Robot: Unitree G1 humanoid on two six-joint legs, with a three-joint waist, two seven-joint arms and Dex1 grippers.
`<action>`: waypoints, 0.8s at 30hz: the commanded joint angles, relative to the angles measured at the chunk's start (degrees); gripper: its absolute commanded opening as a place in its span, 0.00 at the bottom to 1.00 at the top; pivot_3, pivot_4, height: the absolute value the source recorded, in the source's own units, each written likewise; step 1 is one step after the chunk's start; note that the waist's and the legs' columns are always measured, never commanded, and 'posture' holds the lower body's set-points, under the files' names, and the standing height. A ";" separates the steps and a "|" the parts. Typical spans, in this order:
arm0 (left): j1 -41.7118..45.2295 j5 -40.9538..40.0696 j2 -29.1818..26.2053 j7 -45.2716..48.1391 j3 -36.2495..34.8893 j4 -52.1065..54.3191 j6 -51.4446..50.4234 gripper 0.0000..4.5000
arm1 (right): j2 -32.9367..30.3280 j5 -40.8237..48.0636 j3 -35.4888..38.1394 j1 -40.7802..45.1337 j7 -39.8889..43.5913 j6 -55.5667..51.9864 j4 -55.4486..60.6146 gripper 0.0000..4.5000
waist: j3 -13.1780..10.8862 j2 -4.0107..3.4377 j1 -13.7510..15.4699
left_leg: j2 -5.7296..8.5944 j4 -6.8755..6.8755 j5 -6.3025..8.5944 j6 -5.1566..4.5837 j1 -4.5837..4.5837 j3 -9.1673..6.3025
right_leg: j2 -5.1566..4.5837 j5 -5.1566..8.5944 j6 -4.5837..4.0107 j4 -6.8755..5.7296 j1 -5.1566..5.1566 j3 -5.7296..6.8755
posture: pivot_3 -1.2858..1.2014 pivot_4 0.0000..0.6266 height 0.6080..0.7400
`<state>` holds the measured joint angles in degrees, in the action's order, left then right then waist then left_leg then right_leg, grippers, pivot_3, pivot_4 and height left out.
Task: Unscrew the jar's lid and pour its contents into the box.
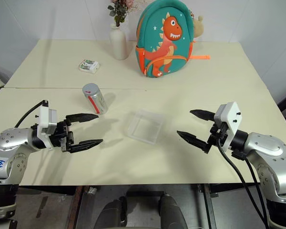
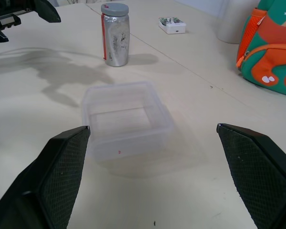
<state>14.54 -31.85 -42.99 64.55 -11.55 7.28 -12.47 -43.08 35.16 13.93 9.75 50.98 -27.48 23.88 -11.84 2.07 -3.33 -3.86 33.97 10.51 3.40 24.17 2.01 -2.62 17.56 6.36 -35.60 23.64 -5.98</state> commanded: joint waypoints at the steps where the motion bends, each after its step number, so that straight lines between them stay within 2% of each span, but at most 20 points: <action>1: -0.56 -1.12 0.56 -1.28 -2.12 2.11 0.61 0.99 | -0.24 0.26 -0.04 1.35 0.91 1.24 -0.58 1.00 | 0.00 0.00 -0.10 | 0.00 0.01 0.00 0.00 0.00 0.02 | 0.00 0.00 0.00 0.00 0.00 -0.03 | 0.52 0.24 1.00; 5: -4.66 0.78 3.33 -7.03 -4.30 3.80 2.14 0.99 | 1.12 0.66 -1.27 3.07 0.50 0.61 -2.01 1.00 | 0.00 0.00 -0.27 | 0.00 0.01 0.02 -0.03 -0.05 0.07 | 0.01 -0.01 0.01 0.00 0.00 -0.10 | 0.52 0.24 1.00; 12: -11.74 7.49 11.68 -27.86 -8.90 8.25 1.60 0.99 | 4.02 1.94 -4.77 12.79 -0.39 -1.38 -4.56 1.00 | -0.01 0.04 -0.82 | -0.01 0.12 0.02 -0.07 -0.05 0.12 | 0.03 -0.13 0.24 -0.03 0.00 -0.22 | 0.52 0.24 1.00; 17: -6.62 15.31 19.17 -40.97 -4.35 5.10 1.93 0.99 | 7.89 1.61 -7.99 18.71 -1.51 -1.22 -5.31 1.00 | 0.02 0.11 -0.56 | 0.04 0.25 -0.04 -0.17 -0.02 0.13 | 0.01 -0.26 0.39 0.00 -0.06 -0.28 | 0.52 0.24 1.00; 24: 1.44 21.51 23.62 -48.18 -0.73 -2.27 5.19 0.99 | 9.58 2.08 -8.47 19.07 -3.19 -2.22 -2.55 1.00 | 0.09 0.23 0.17 | 0.06 0.27 -0.03 -0.18 0.03 0.18 | 0.00 -0.34 0.41 0.10 -0.06 -0.30 | 0.52 0.24 1.00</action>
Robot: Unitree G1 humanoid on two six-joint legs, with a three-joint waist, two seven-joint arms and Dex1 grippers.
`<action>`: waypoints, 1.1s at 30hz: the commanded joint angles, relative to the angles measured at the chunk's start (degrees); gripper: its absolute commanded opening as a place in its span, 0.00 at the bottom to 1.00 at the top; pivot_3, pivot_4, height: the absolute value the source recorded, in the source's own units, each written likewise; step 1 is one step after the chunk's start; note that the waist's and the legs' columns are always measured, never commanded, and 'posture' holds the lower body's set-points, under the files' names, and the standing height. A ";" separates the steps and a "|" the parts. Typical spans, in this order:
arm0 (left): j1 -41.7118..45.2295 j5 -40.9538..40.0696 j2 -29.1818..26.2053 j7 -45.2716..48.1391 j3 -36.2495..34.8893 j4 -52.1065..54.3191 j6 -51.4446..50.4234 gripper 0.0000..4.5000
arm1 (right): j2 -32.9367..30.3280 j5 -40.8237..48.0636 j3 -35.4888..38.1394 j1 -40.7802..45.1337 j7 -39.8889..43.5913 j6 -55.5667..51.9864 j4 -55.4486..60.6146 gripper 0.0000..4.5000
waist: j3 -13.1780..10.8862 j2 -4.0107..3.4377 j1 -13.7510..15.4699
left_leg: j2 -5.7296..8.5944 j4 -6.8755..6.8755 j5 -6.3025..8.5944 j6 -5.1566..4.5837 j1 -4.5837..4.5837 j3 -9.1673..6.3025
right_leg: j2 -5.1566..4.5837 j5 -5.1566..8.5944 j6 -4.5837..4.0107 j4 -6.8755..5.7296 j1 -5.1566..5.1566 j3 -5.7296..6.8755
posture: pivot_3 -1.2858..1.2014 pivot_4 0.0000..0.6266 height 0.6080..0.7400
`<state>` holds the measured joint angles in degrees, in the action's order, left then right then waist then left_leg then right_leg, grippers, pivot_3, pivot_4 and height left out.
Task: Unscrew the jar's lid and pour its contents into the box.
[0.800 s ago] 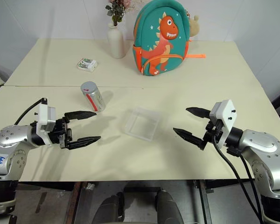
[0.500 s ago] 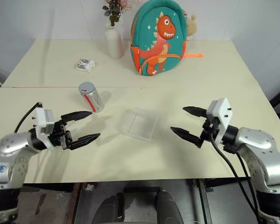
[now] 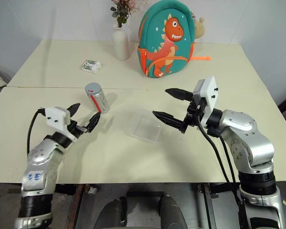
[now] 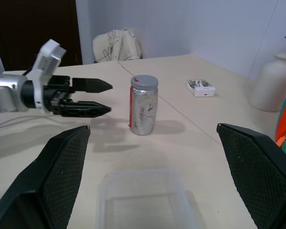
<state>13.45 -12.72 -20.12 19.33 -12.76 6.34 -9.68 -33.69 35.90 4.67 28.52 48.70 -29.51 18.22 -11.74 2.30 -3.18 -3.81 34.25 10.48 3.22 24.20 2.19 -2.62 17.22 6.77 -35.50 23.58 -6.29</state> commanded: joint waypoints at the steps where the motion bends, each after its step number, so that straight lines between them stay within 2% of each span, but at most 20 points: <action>1: 3.56 2.76 1.21 -3.92 0.59 -2.24 2.52 0.99 | 0.24 1.41 0.94 0.18 -1.07 -0.23 3.36 1.00 | 0.00 0.00 -0.04 | 0.00 -0.01 0.01 0.00 0.00 0.01 | 0.00 0.00 0.01 -0.01 0.01 0.00 | 0.52 0.24 1.00; 6: 9.28 4.40 3.02 -7.85 0.86 -7.60 3.39 0.99 | 0.79 1.55 1.85 -1.68 -2.54 0.04 5.47 1.00 | 0.00 0.00 0.03 | -0.02 -0.11 0.04 0.02 -0.04 -0.02 | 0.07 -0.25 0.47 -0.11 0.06 0.02 | 0.52 0.24 1.00; 11: 14.32 5.46 4.08 -8.29 2.27 -14.37 5.56 0.99 | 1.24 1.51 2.20 -2.83 -3.94 0.35 6.97 1.00 | 0.01 0.01 0.10 | 0.01 -0.09 0.05 0.05 0.00 0.00 | 0.05 -0.25 0.47 -0.04 0.05 0.00 | 0.52 0.24 1.00; 17: 17.37 7.12 3.97 -8.94 3.21 -19.99 7.36 0.99 | 1.06 2.03 2.51 -3.51 -5.15 0.13 8.30 1.00 | 0.01 0.01 0.00 | -0.01 -0.12 0.07 0.06 -0.02 0.00 | 0.08 -0.43 0.80 -0.07 0.08 0.01 | 0.52 0.24 1.00; 25: 18.04 7.19 4.20 -10.22 2.71 -22.41 8.79 0.99 | 0.60 2.81 3.05 -4.28 -6.23 -0.23 9.30 1.00 | 0.01 0.02 0.07 | 0.00 -0.12 0.12 0.06 0.00 0.00 | 0.07 -0.45 0.84 -0.03 0.07 0.01 | 0.52 0.24 1.00; 28: 17.95 6.00 5.01 -10.27 2.26 -22.21 8.48 0.86 | 0.68 2.77 2.84 -4.36 -6.17 -0.08 9.05 1.00 | 0.01 0.01 0.10 | -0.01 -0.12 0.12 0.06 0.00 0.00 | 0.07 -0.45 0.84 -0.03 0.07 0.02 | 0.52 0.24 1.00; 33: 17.47 5.75 5.47 -10.14 2.11 -21.90 7.78 0.52 | 0.85 2.79 2.53 -3.76 -6.09 -0.04 8.46 1.00 | 0.01 0.02 0.09 | -0.01 -0.12 0.13 0.06 0.01 0.00 | 0.07 -0.45 0.84 -0.02 0.07 0.02 | 0.52 0.24 1.00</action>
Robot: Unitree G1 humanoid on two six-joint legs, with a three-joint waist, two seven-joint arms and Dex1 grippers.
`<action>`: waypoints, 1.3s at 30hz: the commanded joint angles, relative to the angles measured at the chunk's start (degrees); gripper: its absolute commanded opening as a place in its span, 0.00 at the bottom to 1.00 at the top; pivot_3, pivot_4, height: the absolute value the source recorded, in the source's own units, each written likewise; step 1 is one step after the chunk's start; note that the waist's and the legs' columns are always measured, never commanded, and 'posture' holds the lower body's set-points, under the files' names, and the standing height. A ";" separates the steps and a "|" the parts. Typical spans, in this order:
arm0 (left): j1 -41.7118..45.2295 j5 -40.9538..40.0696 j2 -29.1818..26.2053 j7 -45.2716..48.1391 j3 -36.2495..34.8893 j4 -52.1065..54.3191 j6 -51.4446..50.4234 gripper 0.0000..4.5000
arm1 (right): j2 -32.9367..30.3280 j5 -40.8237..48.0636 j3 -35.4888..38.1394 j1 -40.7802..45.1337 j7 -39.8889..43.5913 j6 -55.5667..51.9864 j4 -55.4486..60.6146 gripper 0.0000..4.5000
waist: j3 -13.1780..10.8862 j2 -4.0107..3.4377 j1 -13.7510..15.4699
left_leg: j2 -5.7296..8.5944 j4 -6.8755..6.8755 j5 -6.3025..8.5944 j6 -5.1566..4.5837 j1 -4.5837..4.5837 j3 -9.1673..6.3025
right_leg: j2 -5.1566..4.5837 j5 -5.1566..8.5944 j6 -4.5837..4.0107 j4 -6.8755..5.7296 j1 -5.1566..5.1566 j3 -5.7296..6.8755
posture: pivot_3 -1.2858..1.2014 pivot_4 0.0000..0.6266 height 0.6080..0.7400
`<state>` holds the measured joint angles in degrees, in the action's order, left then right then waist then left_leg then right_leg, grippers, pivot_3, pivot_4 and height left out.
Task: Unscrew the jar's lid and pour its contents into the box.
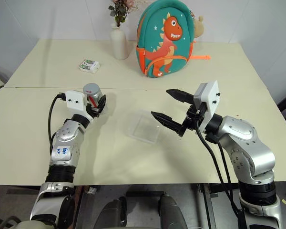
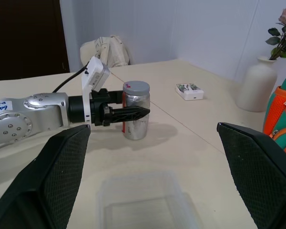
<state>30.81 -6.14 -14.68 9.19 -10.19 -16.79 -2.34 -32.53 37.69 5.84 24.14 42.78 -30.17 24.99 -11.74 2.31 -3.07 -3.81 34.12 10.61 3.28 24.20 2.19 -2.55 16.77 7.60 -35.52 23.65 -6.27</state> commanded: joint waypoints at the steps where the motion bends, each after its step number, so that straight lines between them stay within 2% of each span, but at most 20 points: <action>1: 0.07 -1.16 0.16 0.11 -0.55 1.28 -0.07 0.46 | -0.25 1.01 1.29 0.71 -0.16 0.63 1.64 1.00 | 0.00 0.00 -0.03 | 0.00 0.00 0.00 0.00 0.00 0.00 | 0.00 0.00 0.00 0.00 0.00 0.00 | 0.52 0.24 1.00; 5: 0.12 -2.97 0.36 1.81 -0.94 1.40 -0.43 0.46 | -0.21 0.99 1.13 0.88 -0.28 0.52 1.71 1.00 | 0.00 0.00 -0.01 | 0.00 0.00 0.00 0.00 0.00 0.00 | 0.00 0.00 0.00 0.00 0.00 0.00 | 0.52 0.24 1.00; 8: -0.32 -7.51 -0.75 7.49 -1.90 4.12 -0.43 0.46 | -0.24 1.14 1.15 1.08 -0.64 0.13 2.02 1.00 | 0.00 0.00 -0.01 | 0.00 0.00 0.00 0.00 0.00 0.00 | 0.00 0.01 -0.01 0.00 0.00 0.00 | 0.52 0.24 1.00; 13: -0.56 -18.85 -10.14 31.48 0.04 11.91 -5.17 0.46 | 0.34 0.90 0.38 1.98 -4.45 -1.98 4.83 1.00 | -0.02 0.03 -0.32 | -0.04 -0.14 0.01 0.02 0.00 0.02 | 0.02 0.08 -0.15 -0.02 0.08 0.02 | 0.52 0.24 1.00; 17: 2.43 -20.08 -12.85 41.95 6.20 14.91 -7.33 0.46 | 2.66 2.05 -3.66 5.40 -10.65 -9.00 7.39 1.00 | -0.01 0.02 -0.03 | -0.03 -0.16 0.03 0.04 0.00 0.04 | -0.02 0.38 -0.70 0.02 0.07 0.03 | 0.52 0.24 1.00; 25: 6.90 -19.28 -9.43 46.72 13.13 15.17 -10.98 0.46 | 7.34 2.56 -8.22 12.87 -17.55 -18.30 7.28 1.00 | -0.01 0.02 -0.24 | -0.02 -0.05 0.06 -0.05 0.06 0.04 | -0.04 0.44 -0.82 0.03 0.06 -0.02 | 0.52 0.24 1.00; 29: 7.65 -18.90 -8.48 47.01 13.72 14.00 -11.43 0.46 | 7.89 2.40 -9.10 13.89 -17.76 -20.05 6.98 1.00 | -0.01 0.02 -0.28 | -0.04 -0.06 0.10 -0.12 0.05 0.02 | 0.01 0.28 -0.46 -0.04 0.10 -0.01 | 0.52 0.24 1.00; 39: 8.07 -18.45 -7.35 46.93 14.00 13.96 -11.49 0.46 | 8.48 0.86 -10.08 14.27 -17.45 -20.03 5.59 1.00 | -0.01 0.02 -0.25 | -0.04 -0.04 0.12 -0.16 0.07 0.03 | 0.01 0.29 -0.45 -0.04 0.10 -0.01 | 0.52 0.24 1.00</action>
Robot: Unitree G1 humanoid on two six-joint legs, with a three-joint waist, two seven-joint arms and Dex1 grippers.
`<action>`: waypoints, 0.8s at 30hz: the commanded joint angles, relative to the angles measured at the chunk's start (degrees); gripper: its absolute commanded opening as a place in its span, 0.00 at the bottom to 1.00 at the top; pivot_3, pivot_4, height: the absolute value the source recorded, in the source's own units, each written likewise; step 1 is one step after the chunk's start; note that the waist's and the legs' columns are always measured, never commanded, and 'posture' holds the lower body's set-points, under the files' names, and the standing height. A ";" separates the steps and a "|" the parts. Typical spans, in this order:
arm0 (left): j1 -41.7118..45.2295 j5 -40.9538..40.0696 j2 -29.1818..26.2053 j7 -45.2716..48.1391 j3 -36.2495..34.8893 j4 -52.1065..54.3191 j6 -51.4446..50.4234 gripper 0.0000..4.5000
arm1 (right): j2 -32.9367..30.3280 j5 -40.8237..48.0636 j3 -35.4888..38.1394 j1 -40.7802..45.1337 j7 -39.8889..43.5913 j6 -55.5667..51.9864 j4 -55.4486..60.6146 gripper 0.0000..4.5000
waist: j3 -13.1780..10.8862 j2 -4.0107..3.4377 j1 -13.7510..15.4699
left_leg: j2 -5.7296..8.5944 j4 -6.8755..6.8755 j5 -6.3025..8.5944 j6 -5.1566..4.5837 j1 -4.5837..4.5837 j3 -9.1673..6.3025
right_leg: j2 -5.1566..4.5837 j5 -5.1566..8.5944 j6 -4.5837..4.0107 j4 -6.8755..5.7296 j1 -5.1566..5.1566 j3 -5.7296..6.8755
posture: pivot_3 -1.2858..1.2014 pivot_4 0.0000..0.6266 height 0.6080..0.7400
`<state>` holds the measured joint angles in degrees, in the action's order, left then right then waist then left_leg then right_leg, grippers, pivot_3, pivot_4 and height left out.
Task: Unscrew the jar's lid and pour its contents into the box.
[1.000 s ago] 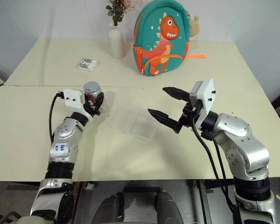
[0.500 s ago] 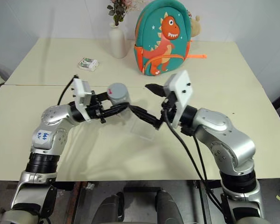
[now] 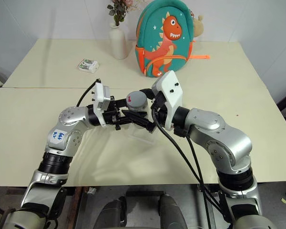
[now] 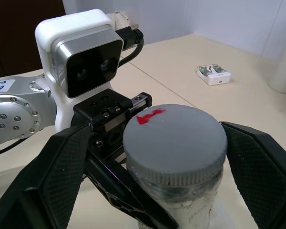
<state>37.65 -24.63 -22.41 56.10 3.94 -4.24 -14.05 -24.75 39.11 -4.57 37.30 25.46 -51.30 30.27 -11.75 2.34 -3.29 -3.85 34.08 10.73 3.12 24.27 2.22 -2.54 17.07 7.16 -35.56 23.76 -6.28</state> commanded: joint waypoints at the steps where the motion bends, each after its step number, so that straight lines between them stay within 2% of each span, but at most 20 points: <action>1: 1.14 0.08 0.36 0.06 -0.11 1.45 0.19 0.46 | 0.88 -0.56 0.38 1.18 -0.09 1.18 0.18 1.00 | 0.00 0.00 -0.05 | 0.00 0.00 0.00 0.00 0.00 0.00 | 0.00 0.00 0.00 0.00 0.00 0.00 | 0.52 0.24 1.00; 8: 1.16 0.00 0.77 -0.05 -0.03 1.62 -0.08 0.46 | 1.16 -0.91 0.63 0.82 0.97 2.02 -0.23 1.00 | 0.00 0.00 0.01 | 0.00 0.00 0.01 -0.01 0.01 0.00 | 0.00 0.00 0.00 0.01 0.00 0.00 | 0.52 0.24 1.00; 11: 1.05 0.02 0.93 -0.04 0.07 1.97 -0.38 0.46 | 1.69 -0.69 1.31 0.97 0.79 2.42 -0.56 0.86 | 0.00 0.00 -0.02 | 0.00 0.00 0.01 -0.02 0.01 0.00 | 0.00 0.00 0.00 0.01 0.00 0.00 | 0.52 0.24 1.00; 15: 0.92 -0.01 0.97 0.10 0.04 2.25 -0.83 0.46 | 2.20 -1.04 1.47 0.99 0.75 2.90 -0.81 0.58 | 0.00 0.00 -0.03 | 0.00 0.00 0.01 -0.02 0.00 0.01 | 0.00 0.00 0.00 0.01 0.00 0.00 | 0.52 0.24 1.00; 22: 0.90 -0.67 0.95 0.97 -0.09 2.79 -1.79 0.46 | 2.20 -0.84 1.09 0.80 2.43 3.03 -0.96 0.58 | 0.00 0.00 -0.01 | 0.00 0.00 0.01 -0.02 0.01 0.00 | 0.00 0.00 0.00 0.02 0.01 0.00 | 0.52 0.24 1.00; 24: 1.59 -2.29 0.74 3.54 -0.18 2.75 -2.37 0.46 | 0.83 0.07 1.15 1.13 6.10 3.89 -1.30 0.58 | 0.00 0.00 -0.01 | 0.00 0.00 0.02 -0.02 0.01 0.00 | 0.00 0.00 -0.01 0.02 0.00 0.00 | 0.52 0.24 1.00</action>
<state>37.65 -24.71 -21.54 57.09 3.81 -3.89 -16.39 -23.36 37.08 -3.97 37.29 27.33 -49.49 27.55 -11.75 2.34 -3.30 -3.85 34.07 10.75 3.09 24.28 2.22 -2.54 17.07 7.15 -35.55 23.76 -6.28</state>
